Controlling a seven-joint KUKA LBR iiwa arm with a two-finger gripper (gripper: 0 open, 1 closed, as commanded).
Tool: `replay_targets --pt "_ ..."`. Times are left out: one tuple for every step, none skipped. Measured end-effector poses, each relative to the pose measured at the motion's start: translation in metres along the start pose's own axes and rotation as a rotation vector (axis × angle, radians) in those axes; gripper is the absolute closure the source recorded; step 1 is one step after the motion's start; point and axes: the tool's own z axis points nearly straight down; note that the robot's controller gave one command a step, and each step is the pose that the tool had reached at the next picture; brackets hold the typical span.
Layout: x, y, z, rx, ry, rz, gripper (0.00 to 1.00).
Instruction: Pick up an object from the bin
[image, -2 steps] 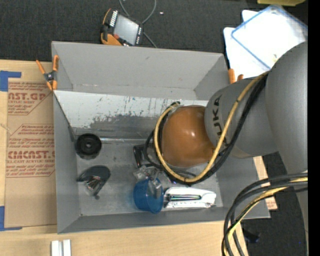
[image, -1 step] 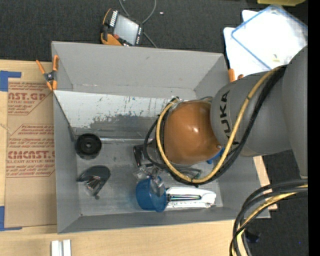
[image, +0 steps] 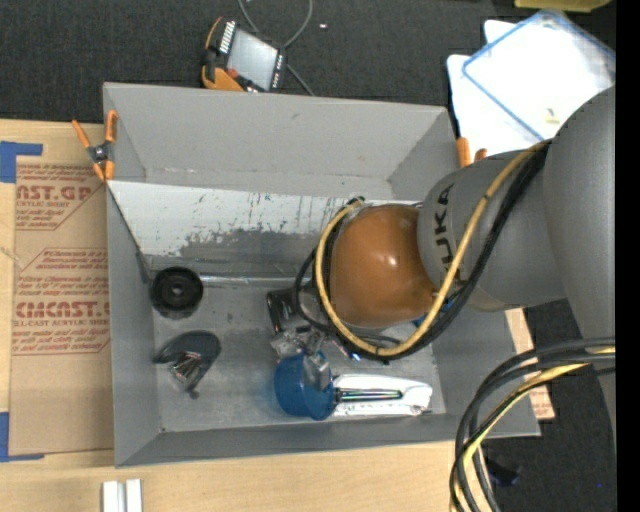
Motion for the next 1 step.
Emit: replay_targets --pt "-0.0005 0.0010 -0.0091 -0.002 0.004 -0.009 1.00"
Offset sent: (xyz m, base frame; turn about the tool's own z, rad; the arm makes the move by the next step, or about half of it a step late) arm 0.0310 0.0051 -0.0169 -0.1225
